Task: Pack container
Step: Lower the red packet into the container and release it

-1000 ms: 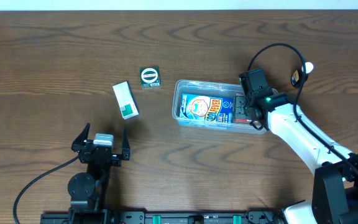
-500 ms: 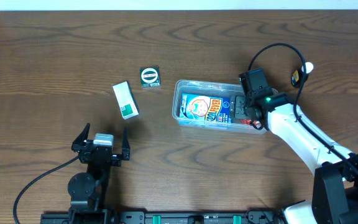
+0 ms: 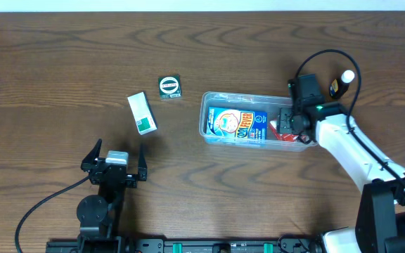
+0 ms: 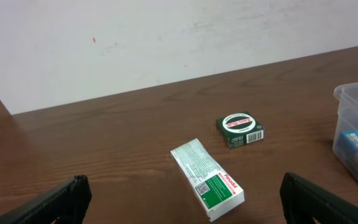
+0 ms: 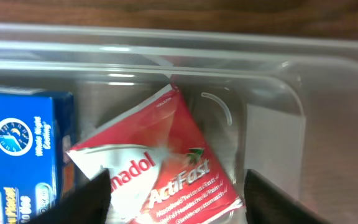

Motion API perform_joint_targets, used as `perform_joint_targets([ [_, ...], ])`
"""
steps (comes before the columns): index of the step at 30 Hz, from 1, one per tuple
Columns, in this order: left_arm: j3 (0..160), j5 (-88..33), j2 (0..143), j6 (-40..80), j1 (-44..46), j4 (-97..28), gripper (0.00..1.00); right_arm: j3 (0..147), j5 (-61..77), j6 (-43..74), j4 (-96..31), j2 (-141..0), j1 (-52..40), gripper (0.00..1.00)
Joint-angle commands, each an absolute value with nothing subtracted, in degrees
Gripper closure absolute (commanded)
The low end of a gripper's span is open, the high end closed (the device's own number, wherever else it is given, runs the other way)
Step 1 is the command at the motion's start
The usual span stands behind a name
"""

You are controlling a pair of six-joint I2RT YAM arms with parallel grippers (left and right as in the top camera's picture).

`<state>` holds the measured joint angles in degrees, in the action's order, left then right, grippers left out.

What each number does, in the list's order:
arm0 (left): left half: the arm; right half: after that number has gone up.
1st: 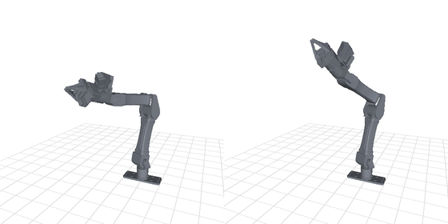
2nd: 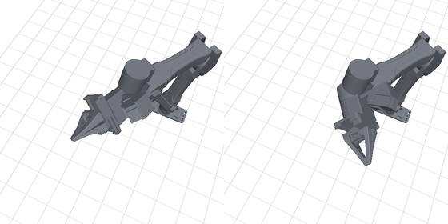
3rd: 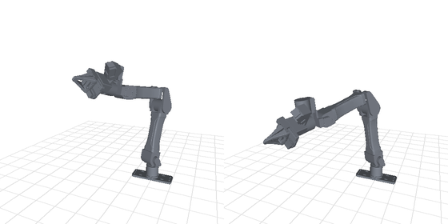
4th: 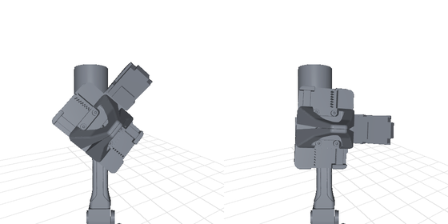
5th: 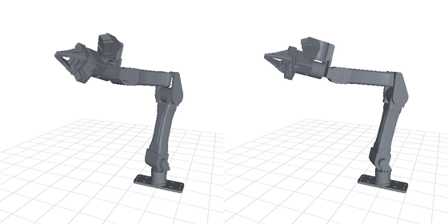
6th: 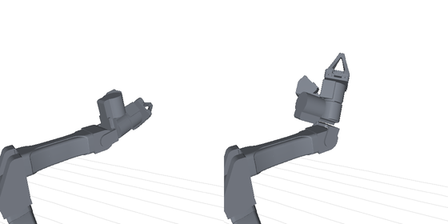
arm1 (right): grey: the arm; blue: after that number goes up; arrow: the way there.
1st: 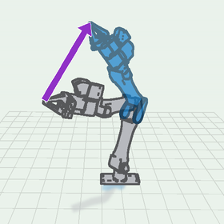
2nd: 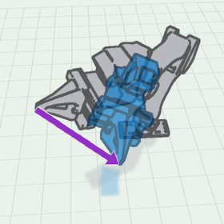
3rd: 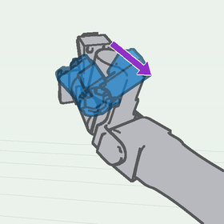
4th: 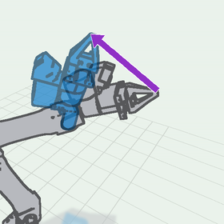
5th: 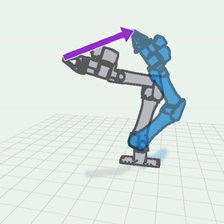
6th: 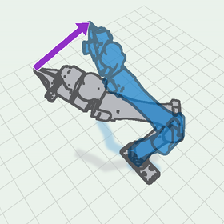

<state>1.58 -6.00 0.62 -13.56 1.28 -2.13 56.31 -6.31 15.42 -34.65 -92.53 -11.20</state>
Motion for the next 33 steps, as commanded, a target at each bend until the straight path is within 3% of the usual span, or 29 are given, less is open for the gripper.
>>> perform_joint_targets([
  [1, 0.2, -6.4, 0.2, -13.9, 1.1, -3.4, 0.02, 56.9, 1.3, 10.3, -34.3, -93.0, -8.8, 0.68],
  [3, 0.2, -6.4, 0.2, -13.9, 1.1, -3.4, 0.02, 56.9, 2.2, 9.5, -34.2, -93.0, -8.1, 0.93],
  [4, 0.2, -6.4, 0.2, -13.9, 1.1, -3.4, 0.02, 56.9, 2.2, 9.2, -34.2, -93.0, -7.9, 0.99],
  [33, 0.2, -6.5, 0.2, -13.9, 1.1, -3.4, 0.02, 56.4, -8.8, 2.0, -35.4, -93.0, -7.8, 0.99],
])
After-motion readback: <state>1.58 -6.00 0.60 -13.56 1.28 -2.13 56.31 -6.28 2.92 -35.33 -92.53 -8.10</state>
